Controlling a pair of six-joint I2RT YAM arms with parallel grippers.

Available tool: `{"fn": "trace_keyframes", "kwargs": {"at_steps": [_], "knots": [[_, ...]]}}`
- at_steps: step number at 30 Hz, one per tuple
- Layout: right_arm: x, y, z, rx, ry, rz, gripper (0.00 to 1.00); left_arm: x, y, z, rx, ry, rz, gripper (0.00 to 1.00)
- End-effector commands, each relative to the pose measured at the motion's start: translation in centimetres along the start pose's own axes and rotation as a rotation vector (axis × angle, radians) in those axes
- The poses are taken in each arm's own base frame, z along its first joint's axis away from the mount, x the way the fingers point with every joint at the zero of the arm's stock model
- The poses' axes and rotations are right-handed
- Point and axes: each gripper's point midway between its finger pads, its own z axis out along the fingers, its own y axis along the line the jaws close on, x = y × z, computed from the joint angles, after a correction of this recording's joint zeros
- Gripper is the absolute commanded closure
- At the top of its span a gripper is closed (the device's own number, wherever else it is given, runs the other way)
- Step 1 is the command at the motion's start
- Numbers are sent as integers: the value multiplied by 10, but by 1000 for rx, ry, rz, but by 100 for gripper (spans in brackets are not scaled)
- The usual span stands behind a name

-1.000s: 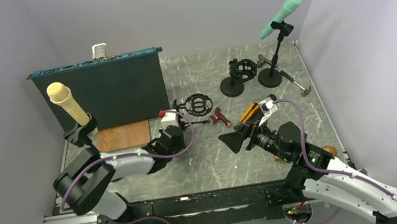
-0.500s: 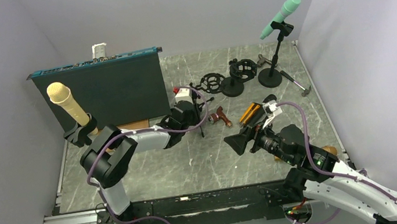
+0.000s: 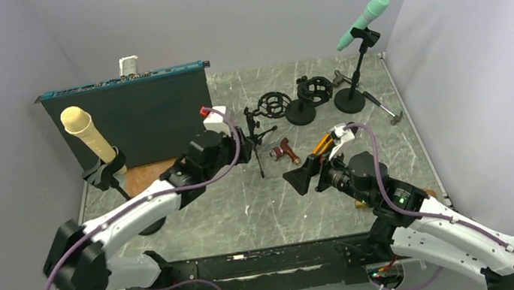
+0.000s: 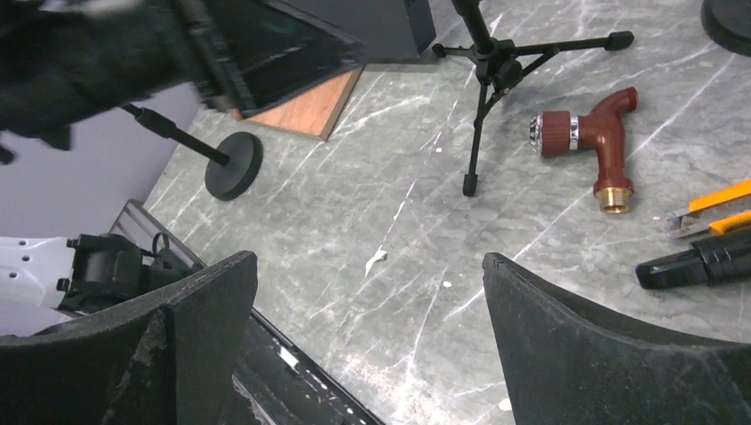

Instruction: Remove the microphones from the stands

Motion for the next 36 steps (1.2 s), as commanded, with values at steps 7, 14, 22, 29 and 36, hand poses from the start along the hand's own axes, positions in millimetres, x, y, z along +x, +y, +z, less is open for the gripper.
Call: {"fn": "trace_keyframes", "kwargs": {"at_steps": [7,14,22,29,36], "knots": [[-32,41,26,-120,-41,-13,0,-77,-17,-115,90,-53,239,44],[-35,63,48,-188,-20,-7,0,-141,38,-209,-216,-151,342,43],[-31,75,66,-232,10,1,0,-169,54,-292,-270,-220,261,36],[-27,77,72,-242,22,13,0,-168,75,-318,-348,-257,217,38],[-26,72,70,-224,15,21,0,-178,138,-340,-777,-428,101,38]]}}
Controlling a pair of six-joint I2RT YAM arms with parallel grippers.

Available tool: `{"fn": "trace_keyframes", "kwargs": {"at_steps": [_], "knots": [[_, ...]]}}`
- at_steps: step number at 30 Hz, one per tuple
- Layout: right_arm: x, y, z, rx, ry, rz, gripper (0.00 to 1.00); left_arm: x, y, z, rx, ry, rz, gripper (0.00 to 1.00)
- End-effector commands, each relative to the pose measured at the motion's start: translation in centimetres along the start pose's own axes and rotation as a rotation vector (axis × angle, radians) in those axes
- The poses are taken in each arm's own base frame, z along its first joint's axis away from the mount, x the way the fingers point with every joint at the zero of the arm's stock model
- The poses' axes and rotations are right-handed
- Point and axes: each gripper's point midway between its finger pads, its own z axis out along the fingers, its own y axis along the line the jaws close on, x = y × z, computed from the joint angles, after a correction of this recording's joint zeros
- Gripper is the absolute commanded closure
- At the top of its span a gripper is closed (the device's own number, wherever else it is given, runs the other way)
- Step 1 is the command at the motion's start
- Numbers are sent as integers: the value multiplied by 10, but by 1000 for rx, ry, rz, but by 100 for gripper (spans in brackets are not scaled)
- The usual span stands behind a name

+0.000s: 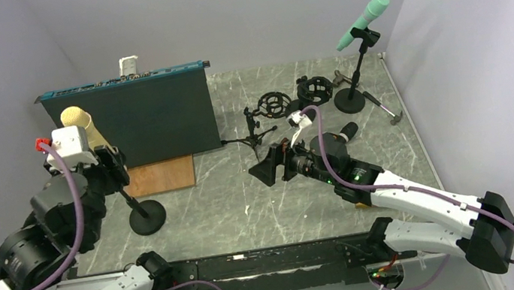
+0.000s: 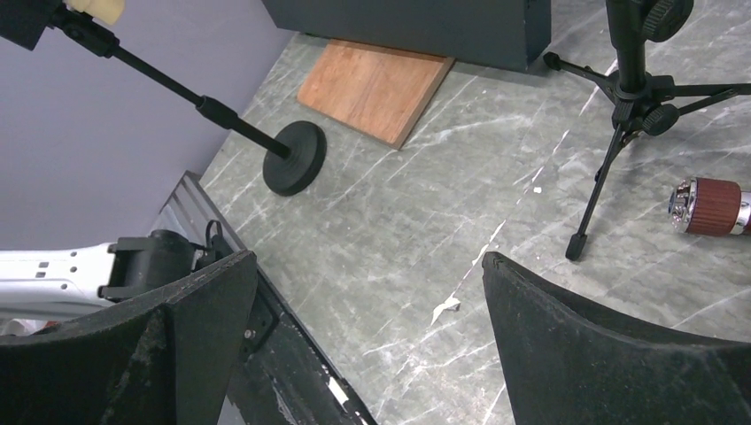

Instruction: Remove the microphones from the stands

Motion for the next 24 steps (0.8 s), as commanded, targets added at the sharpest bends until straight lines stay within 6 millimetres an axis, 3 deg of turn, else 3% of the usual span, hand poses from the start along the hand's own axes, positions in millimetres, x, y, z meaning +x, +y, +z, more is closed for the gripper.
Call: {"fn": "trace_keyframes", "kwargs": {"at_steps": [1,7,13,18,24], "knots": [[-27,18,-4,-52,-82,6,0,-5,39,8,-293,-101,-49,34],[-20,10,-10,-30,-90,25,0,-9,52,21,-492,-167,-16,27],[-17,7,-14,-23,-89,41,0,-7,49,59,-477,-172,-100,30],[-15,4,-18,-16,-97,49,0,-1,37,79,-417,-150,-100,49],[-9,1,-18,-11,-88,54,0,-3,35,80,-385,-181,-90,87]]}}
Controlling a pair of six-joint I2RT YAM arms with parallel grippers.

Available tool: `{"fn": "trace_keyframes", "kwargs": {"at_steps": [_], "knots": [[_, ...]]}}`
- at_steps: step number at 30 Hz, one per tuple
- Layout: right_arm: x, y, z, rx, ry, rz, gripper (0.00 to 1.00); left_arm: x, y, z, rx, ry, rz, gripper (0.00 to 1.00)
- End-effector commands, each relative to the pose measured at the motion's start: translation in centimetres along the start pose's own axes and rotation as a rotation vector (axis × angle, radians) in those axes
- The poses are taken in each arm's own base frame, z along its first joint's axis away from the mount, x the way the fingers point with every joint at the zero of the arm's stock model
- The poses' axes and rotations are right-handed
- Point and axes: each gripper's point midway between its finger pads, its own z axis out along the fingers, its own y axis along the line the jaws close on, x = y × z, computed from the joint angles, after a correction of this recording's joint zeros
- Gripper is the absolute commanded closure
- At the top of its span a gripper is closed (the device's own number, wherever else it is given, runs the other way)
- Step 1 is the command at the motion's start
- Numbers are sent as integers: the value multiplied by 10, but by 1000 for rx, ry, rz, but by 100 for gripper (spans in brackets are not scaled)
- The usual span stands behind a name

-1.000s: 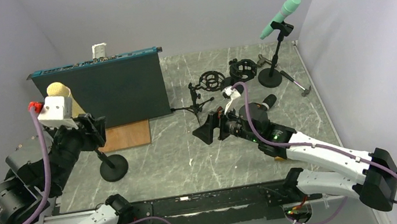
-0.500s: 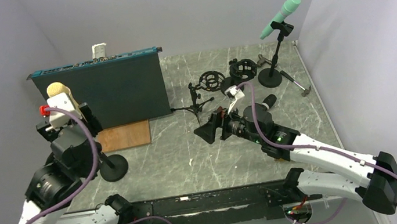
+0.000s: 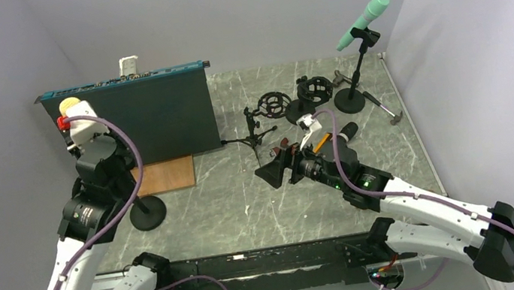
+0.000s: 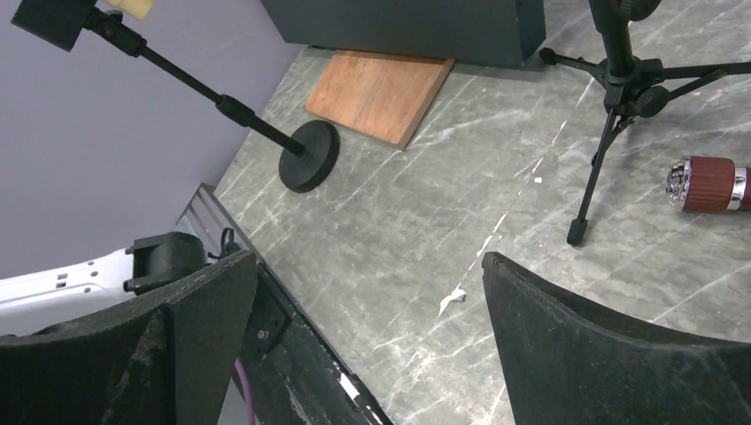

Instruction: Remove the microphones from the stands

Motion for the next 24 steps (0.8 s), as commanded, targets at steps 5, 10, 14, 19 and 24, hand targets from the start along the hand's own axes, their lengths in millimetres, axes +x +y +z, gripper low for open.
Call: {"fn": "trace_keyframes", "kwargs": {"at_steps": [5,10,14,19,24], "knots": [[-5,-1,6,3,-28,0,0,-18,-33,-20,291,-45,-26,100],[-2,-3,13,8,-18,-3,0,-29,-80,-61,676,-94,-13,100],[-1,0,14,-11,-24,2,0,-29,-112,-95,941,-65,23,100],[-1,1,16,-13,-15,-1,0,-21,-138,-116,1139,-18,100,100],[3,2,18,-21,-1,11,0,-26,-165,-137,1326,-73,34,100]]}}
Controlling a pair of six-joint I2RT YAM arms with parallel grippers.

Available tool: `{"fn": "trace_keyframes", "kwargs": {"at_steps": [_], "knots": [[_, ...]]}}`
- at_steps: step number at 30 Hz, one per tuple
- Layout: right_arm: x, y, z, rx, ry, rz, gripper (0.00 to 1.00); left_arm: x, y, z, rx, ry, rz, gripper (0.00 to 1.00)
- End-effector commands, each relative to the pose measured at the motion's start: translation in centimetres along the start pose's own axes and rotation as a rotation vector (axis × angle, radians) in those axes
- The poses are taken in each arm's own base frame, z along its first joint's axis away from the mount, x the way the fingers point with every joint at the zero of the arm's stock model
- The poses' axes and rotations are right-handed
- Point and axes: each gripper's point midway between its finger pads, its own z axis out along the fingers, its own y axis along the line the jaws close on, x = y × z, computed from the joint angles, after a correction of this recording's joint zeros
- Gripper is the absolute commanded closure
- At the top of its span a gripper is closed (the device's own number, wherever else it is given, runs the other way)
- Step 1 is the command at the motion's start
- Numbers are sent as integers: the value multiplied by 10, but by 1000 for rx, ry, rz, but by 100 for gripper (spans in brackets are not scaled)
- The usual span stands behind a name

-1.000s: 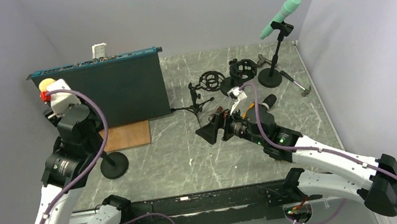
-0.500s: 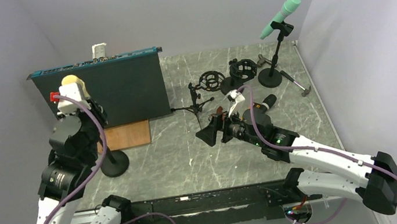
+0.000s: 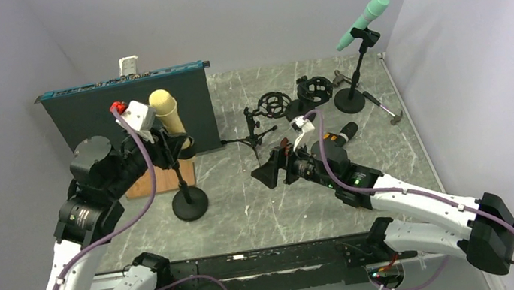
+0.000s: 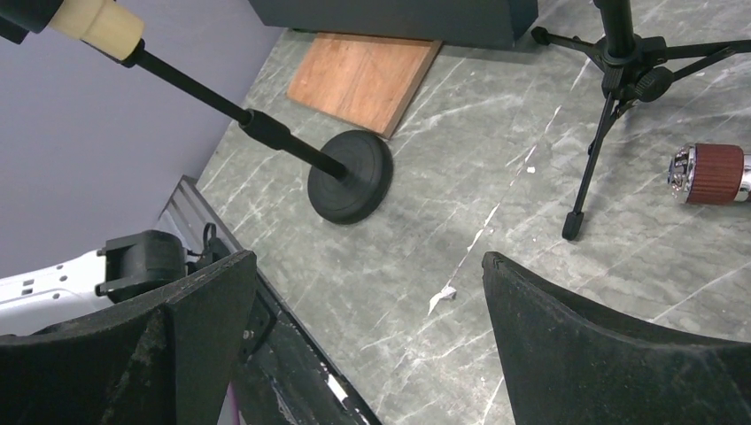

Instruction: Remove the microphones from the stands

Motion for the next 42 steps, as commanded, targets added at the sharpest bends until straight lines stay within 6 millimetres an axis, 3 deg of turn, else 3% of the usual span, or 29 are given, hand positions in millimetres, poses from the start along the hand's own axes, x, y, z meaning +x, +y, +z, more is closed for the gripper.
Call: {"fn": "trace_keyframes", "kwargs": {"at_steps": [1,11,17,20,24,26,32,37,42], "knots": [[-13,14,2,-54,-40,10,0,-39,-45,2,262,-175,26,100],[-12,15,4,-49,-25,11,0,-44,-67,15,383,-210,-1,100],[-10,20,10,-76,-10,3,0,-27,-78,25,446,-156,15,100],[-13,20,9,-72,-17,0,0,-25,-75,26,418,-178,15,87],[-21,24,4,-87,-39,-39,0,-23,-72,24,400,-201,16,51],[-25,26,2,-89,-42,-73,0,-21,-73,20,406,-208,19,43],[-47,32,7,-66,-64,-150,0,-29,-73,-1,422,-232,55,39],[-69,63,13,-177,-96,-242,0,-31,-58,-13,326,-270,63,38],[-98,99,18,-275,-130,-332,0,-30,-27,-25,130,-323,74,37]]}}
